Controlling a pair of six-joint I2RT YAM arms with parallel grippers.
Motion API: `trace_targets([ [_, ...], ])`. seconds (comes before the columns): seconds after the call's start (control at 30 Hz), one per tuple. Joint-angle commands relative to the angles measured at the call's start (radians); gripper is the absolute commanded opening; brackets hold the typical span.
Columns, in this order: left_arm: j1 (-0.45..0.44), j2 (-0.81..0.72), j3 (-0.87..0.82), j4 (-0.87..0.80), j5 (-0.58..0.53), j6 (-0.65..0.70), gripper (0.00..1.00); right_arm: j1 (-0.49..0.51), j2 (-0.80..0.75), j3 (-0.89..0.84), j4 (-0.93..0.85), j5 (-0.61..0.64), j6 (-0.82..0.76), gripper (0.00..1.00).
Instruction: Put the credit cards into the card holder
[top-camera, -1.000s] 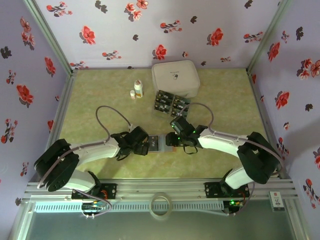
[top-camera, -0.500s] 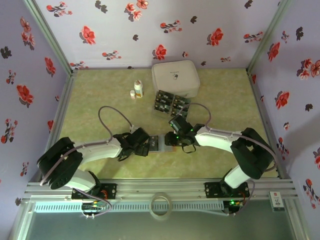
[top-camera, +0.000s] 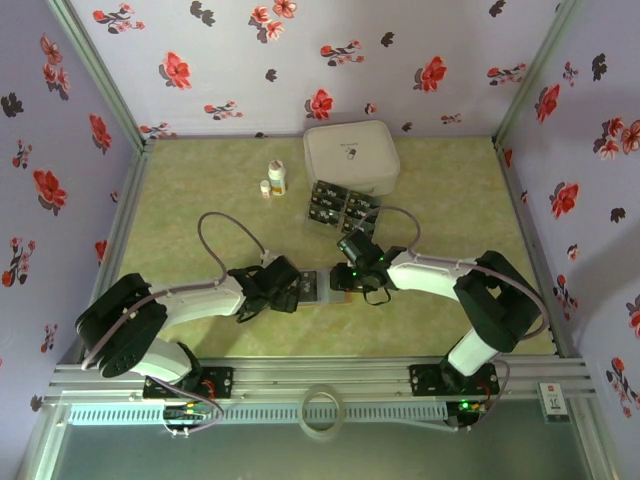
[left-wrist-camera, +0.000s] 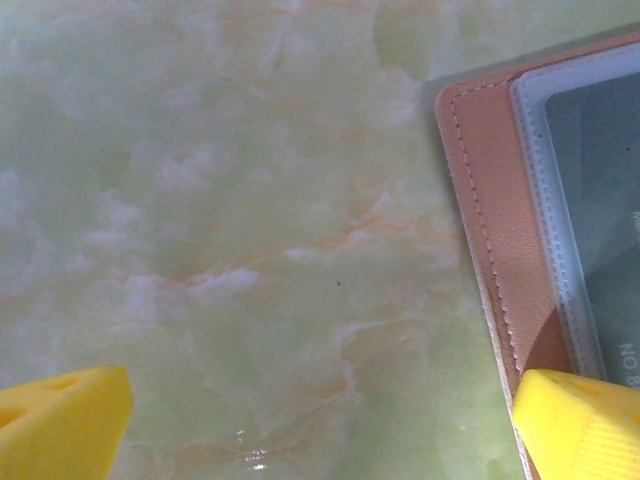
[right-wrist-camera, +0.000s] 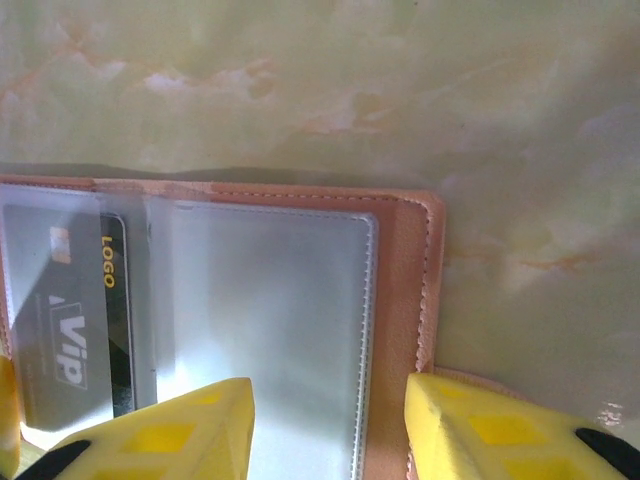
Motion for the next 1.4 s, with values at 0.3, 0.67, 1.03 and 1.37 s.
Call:
trace_targets([
  [0.3,-0.011,0.049,-0.021,-0.008,-0.027,-0.016,1.00,-0.002,0.040,0.001,0.094,-0.084,0.042,0.37],
  [0.67,-0.013,0.054,-0.015,-0.006,-0.026,-0.016,1.00,0.007,0.025,-0.006,0.125,-0.116,0.062,0.37],
  [1.03,-0.017,0.054,-0.012,-0.007,-0.026,-0.016,1.00,0.018,-0.031,-0.003,0.122,-0.122,0.074,0.38],
  [1.37,-0.015,0.003,-0.012,-0.019,-0.039,-0.025,1.00,0.033,-0.016,0.022,0.156,-0.147,0.102,0.39],
])
